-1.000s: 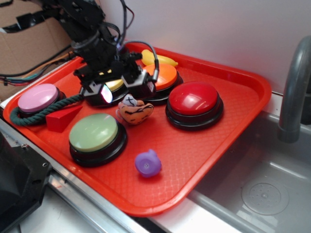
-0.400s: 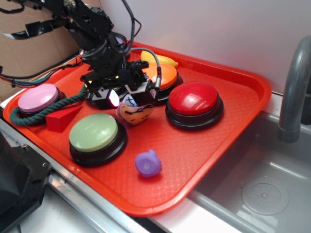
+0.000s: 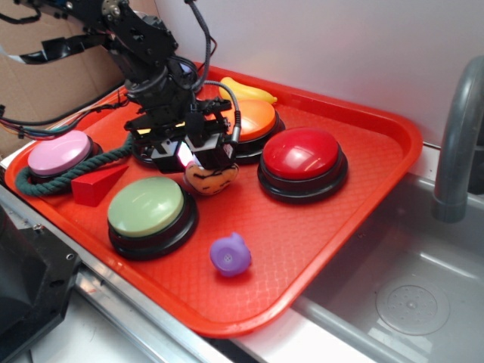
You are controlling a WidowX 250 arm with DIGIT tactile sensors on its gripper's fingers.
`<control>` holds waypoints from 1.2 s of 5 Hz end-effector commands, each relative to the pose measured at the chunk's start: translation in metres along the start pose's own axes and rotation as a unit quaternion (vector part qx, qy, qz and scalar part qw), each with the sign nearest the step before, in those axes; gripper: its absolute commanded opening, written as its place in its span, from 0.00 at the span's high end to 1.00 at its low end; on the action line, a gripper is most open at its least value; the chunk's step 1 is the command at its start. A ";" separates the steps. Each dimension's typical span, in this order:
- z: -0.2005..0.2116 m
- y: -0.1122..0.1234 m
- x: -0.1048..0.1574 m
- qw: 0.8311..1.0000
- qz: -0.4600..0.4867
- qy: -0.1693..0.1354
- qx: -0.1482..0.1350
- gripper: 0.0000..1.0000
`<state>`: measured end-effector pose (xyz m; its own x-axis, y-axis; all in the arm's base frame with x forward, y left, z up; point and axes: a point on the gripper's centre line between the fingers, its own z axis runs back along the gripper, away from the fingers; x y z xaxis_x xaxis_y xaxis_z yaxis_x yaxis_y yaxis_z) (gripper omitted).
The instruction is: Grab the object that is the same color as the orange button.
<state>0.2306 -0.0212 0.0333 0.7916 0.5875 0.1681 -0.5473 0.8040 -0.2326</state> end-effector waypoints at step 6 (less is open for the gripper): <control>0.153 -0.028 -0.028 0.958 -0.274 0.068 0.054 1.00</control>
<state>0.1728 -0.0429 0.1643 0.9944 0.0919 0.0520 -0.0902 0.9954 -0.0332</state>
